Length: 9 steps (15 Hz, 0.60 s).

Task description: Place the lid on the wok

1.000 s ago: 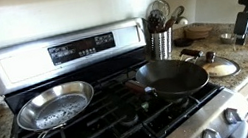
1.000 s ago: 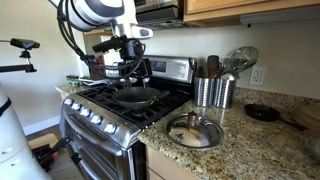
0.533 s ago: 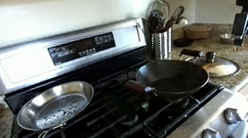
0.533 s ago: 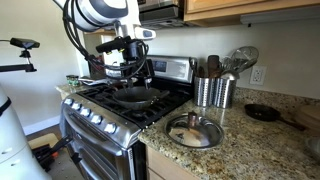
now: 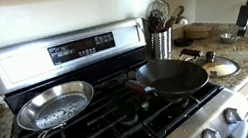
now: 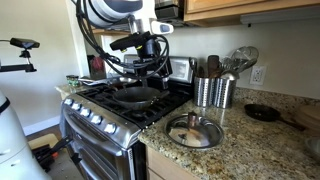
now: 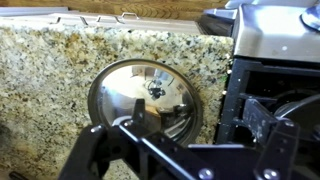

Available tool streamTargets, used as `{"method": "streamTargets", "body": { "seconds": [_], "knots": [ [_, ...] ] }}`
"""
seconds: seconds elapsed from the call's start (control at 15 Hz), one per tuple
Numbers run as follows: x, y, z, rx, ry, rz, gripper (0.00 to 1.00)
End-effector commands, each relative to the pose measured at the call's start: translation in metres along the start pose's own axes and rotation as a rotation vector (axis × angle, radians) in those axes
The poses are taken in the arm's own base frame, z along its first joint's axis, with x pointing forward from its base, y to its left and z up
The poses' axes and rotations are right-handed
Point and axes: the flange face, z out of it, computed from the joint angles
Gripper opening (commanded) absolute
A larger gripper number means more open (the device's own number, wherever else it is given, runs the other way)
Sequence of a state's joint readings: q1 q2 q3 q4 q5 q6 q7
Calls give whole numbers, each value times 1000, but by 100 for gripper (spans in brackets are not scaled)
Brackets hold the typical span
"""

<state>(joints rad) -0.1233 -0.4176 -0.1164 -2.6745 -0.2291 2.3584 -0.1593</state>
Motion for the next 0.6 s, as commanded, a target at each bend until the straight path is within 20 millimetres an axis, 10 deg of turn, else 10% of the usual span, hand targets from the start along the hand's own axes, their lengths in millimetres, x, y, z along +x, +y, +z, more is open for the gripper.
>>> {"method": "streamTargets", "body": {
  "seconds": [0.0, 0.53],
  "knots": [
    [19, 44, 23, -27, 8, -20, 100],
    [70, 82, 101, -37, 32, -42, 100]
  ]
}}
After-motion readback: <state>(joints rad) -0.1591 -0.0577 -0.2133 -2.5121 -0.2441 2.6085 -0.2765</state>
